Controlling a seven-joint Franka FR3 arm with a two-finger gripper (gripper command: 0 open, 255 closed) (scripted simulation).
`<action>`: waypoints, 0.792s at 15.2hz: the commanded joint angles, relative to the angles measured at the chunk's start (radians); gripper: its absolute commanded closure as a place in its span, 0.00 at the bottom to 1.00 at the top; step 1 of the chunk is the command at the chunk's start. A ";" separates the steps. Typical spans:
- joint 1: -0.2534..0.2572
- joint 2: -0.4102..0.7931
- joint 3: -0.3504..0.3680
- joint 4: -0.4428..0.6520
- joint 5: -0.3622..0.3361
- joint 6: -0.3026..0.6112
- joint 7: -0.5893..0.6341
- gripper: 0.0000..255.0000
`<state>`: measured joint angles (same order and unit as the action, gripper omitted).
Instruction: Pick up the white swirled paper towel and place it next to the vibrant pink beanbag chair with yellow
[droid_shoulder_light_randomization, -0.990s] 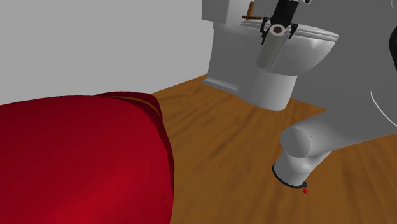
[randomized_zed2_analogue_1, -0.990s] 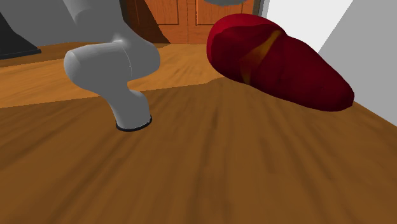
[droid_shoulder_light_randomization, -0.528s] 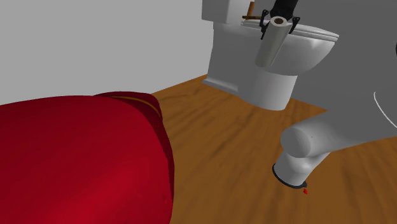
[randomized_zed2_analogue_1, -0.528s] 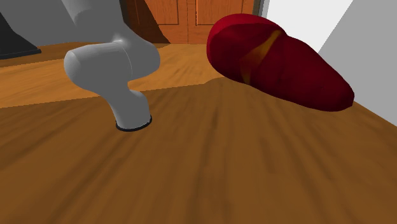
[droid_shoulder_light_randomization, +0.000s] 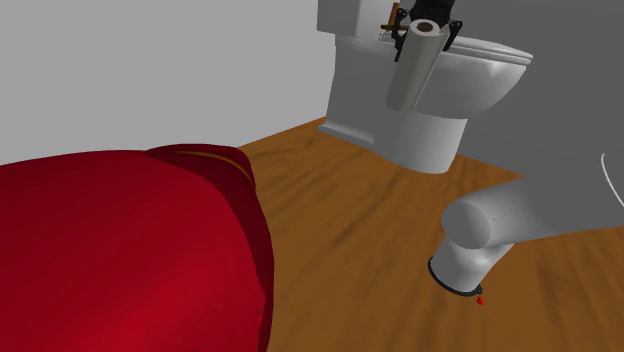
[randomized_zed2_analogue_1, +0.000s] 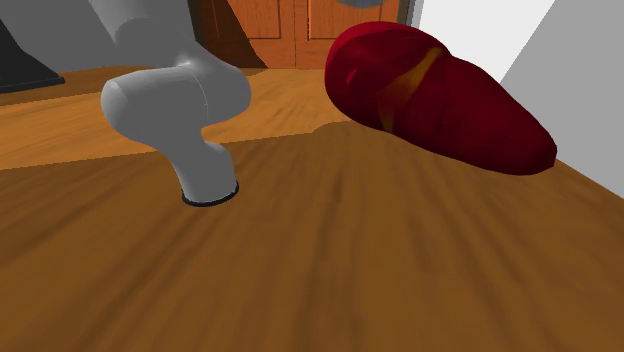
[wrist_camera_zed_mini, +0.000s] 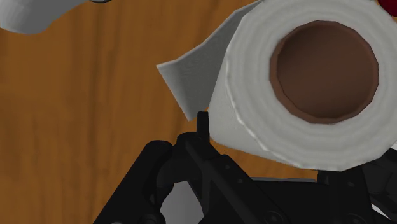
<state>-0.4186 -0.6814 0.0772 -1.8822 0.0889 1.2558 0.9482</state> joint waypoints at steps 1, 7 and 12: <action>0.007 -0.018 0.042 -0.005 0.027 -0.010 0.051 1.00; 0.027 -0.049 0.166 0.000 0.111 -0.025 0.198 1.00; 0.036 -0.059 0.257 0.005 0.172 -0.020 0.299 1.00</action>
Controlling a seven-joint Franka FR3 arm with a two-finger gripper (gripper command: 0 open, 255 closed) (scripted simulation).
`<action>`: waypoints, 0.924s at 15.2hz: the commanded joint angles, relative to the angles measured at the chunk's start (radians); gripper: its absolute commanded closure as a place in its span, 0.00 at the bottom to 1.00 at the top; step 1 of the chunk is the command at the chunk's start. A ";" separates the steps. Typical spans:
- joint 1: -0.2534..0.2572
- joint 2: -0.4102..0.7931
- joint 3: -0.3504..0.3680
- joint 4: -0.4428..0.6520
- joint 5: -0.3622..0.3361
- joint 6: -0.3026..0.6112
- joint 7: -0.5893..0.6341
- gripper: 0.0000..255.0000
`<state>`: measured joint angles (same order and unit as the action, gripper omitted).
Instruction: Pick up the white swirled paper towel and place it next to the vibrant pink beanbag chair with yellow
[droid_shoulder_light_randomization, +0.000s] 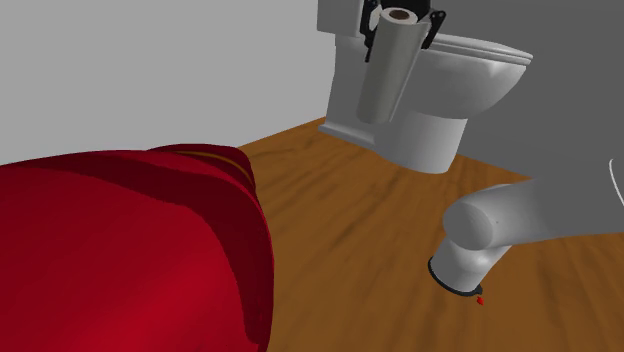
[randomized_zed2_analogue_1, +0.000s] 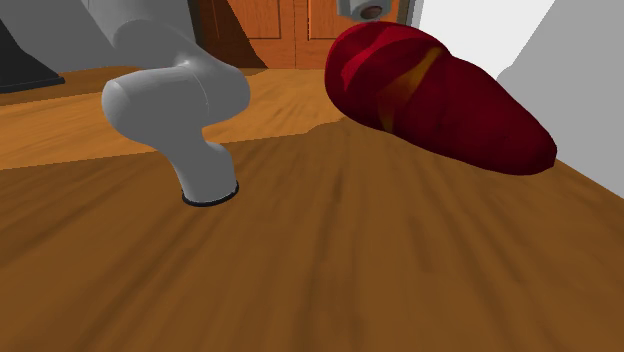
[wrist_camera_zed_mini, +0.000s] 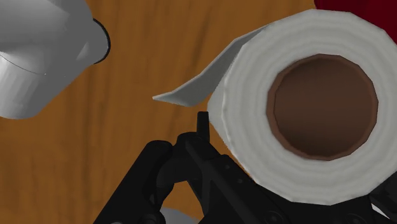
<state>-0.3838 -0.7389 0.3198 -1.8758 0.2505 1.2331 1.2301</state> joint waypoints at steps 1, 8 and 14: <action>0.003 -0.011 0.015 -0.022 0.012 0.015 0.015 1.00; 0.013 -0.071 0.022 -0.161 0.026 0.094 0.001 1.00; 0.022 -0.115 0.031 -0.272 0.039 0.160 -0.009 1.00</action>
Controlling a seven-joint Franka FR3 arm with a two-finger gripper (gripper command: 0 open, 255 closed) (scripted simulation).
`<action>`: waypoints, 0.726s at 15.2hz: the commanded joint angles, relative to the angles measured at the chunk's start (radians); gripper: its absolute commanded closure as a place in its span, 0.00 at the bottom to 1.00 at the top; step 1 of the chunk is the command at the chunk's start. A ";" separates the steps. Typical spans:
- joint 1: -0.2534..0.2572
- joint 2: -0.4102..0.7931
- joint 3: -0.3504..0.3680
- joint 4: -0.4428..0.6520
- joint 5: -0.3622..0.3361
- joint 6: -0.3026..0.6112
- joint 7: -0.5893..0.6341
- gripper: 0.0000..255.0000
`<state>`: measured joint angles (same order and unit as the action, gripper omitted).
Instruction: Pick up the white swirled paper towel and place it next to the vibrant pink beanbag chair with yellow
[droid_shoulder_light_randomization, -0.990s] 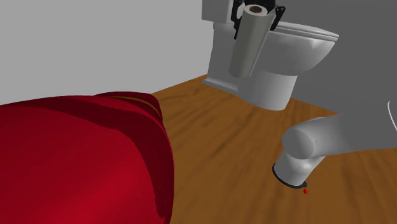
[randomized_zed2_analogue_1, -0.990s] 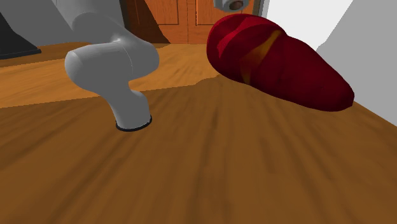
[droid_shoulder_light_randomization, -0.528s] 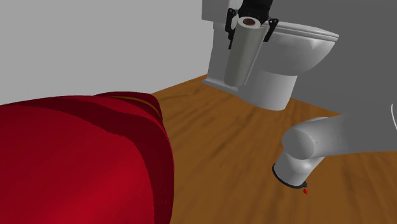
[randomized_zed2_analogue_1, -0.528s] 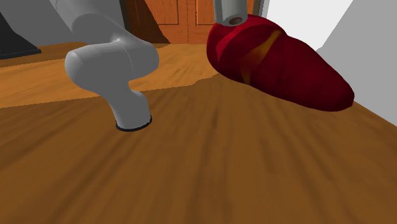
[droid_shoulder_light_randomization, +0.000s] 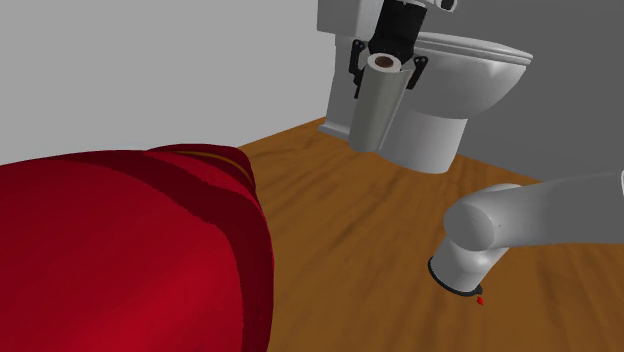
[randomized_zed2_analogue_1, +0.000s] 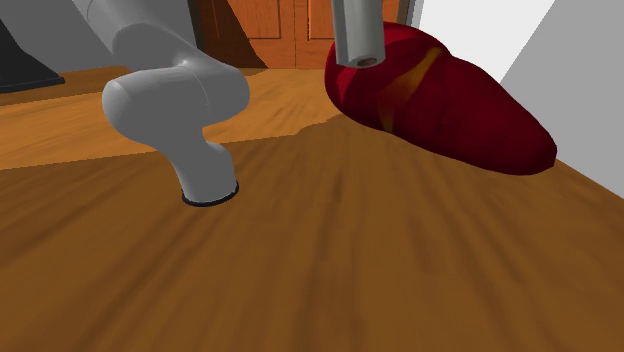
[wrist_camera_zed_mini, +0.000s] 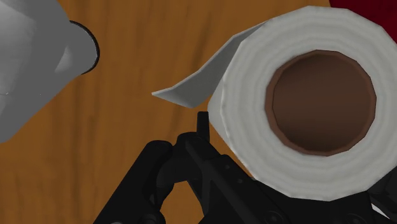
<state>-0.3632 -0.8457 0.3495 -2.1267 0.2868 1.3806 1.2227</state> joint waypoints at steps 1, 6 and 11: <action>0.003 -0.016 0.003 -0.039 0.005 0.023 -0.003 1.00; 0.011 -0.047 0.014 -0.125 0.018 0.078 -0.011 1.00; 0.020 -0.075 0.027 -0.207 0.032 0.132 -0.017 1.00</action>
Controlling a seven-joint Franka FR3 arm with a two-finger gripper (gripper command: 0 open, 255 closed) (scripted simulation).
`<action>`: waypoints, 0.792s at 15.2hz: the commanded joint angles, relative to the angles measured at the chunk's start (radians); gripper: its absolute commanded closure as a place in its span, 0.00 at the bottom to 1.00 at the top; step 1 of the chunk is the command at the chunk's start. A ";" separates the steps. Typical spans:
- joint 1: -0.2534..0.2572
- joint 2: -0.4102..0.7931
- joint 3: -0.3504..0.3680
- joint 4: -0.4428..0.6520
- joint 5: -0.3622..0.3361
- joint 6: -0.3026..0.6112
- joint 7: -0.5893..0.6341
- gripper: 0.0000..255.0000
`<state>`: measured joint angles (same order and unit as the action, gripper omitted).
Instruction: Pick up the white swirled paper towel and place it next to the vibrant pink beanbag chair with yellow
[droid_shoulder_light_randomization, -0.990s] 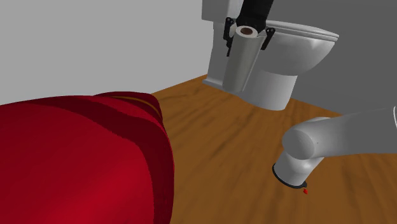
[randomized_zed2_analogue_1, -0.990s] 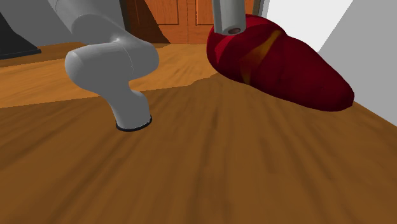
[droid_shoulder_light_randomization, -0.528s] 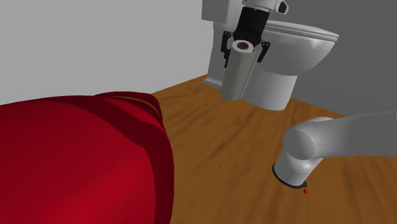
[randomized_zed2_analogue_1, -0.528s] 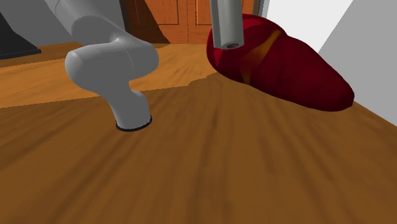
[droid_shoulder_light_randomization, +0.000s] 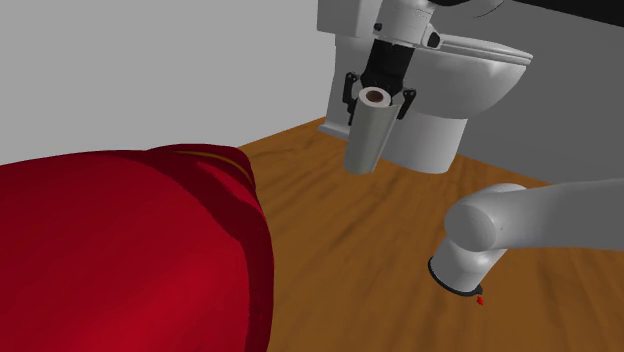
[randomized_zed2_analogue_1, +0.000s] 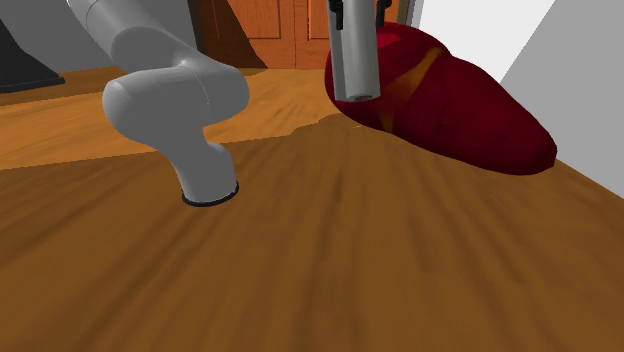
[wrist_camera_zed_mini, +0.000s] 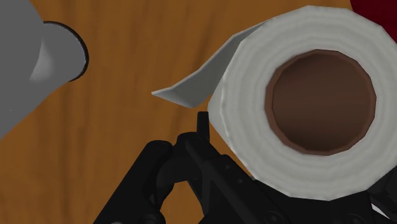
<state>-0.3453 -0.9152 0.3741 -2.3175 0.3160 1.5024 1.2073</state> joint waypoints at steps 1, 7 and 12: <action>0.003 -0.011 0.005 -0.032 0.006 0.022 -0.003 1.00; 0.014 -0.038 0.024 -0.125 0.025 0.088 -0.009 1.00; 0.023 -0.055 0.042 -0.199 0.044 0.145 -0.014 1.00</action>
<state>-0.3229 -0.9705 0.4097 -2.5019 0.3552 1.6313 1.1934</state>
